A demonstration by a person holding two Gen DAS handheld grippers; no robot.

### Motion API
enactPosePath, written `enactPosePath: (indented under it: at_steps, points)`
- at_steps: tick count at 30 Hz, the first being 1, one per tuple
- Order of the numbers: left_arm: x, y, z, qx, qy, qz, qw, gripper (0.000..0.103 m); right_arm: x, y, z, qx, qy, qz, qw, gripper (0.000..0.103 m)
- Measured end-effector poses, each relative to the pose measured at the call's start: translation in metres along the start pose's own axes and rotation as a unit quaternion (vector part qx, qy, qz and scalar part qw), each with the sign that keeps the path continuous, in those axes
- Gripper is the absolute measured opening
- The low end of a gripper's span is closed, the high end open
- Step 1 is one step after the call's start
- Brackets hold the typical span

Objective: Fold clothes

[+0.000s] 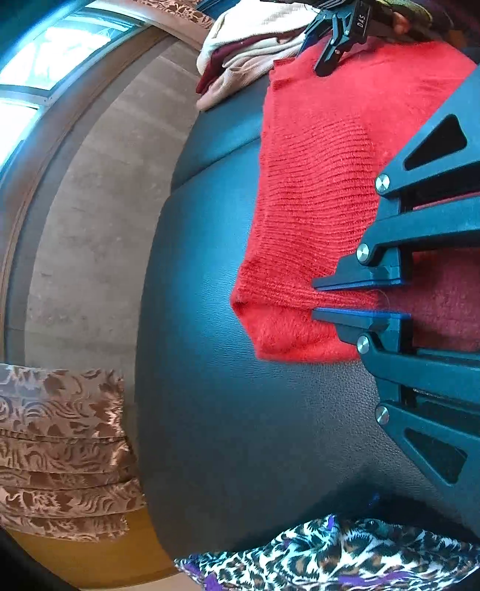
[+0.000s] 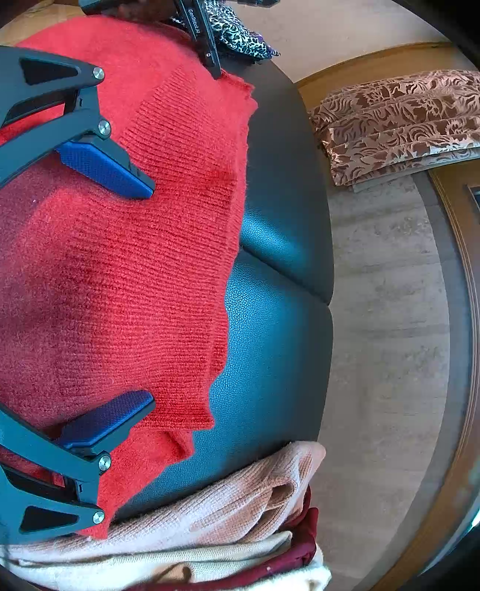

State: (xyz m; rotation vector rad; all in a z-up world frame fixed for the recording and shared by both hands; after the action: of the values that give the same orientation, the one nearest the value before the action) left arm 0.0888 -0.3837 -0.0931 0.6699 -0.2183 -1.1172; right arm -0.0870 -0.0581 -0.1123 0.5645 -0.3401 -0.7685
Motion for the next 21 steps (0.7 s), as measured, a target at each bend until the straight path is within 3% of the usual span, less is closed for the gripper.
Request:
enactPosePath:
  at_steps: [2, 5, 8, 14, 17, 21]
  points:
    - [-0.004, 0.011, 0.007, -0.021, 0.0, 0.008, 0.9997, 0.018, 0.0, 0.0, 0.0, 0.0, -0.001, 0.001, 1.0, 0.103]
    - [-0.015, 0.032, 0.018, -0.062, -0.005, 0.014, 0.998, 0.017, 0.0, 0.0, -0.001, 0.003, -0.002, 0.001, 1.0, 0.103]
    - [-0.045, 0.047, 0.025, -0.092, -0.031, -0.016, 0.9951, 0.025, 0.0, -0.002, 0.001, 0.013, -0.005, 0.002, 1.0, 0.103]
    - [-0.09, 0.004, -0.011, -0.033, -0.083, -0.037, 0.9953, 0.025, 0.006, -0.002, 0.002, 0.032, 0.016, -0.007, 0.999, 0.103]
    - [-0.08, 0.0, -0.024, -0.029, -0.039, -0.05, 0.9976, 0.028, 0.005, 0.003, 0.003, 0.029, 0.011, -0.002, 1.0, 0.103]
    - [-0.065, -0.002, -0.024, -0.024, 0.018, -0.089, 0.9956, 0.028, 0.014, 0.018, 0.018, 0.005, 0.019, 0.013, 1.0, 0.083]
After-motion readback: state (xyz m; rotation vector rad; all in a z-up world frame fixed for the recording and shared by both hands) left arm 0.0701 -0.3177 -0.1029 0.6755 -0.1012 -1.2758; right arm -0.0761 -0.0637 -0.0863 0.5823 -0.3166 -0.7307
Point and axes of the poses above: each gripper's, at about its wrist camera, not at the fingertips, and y roughly against the way its jaws point, x to its left, z to its top, the point moved 2 cm from there along -y, roughly the way its jaws point, and after that the axes turned 11 degrees about -x, right-handed, at the moved point
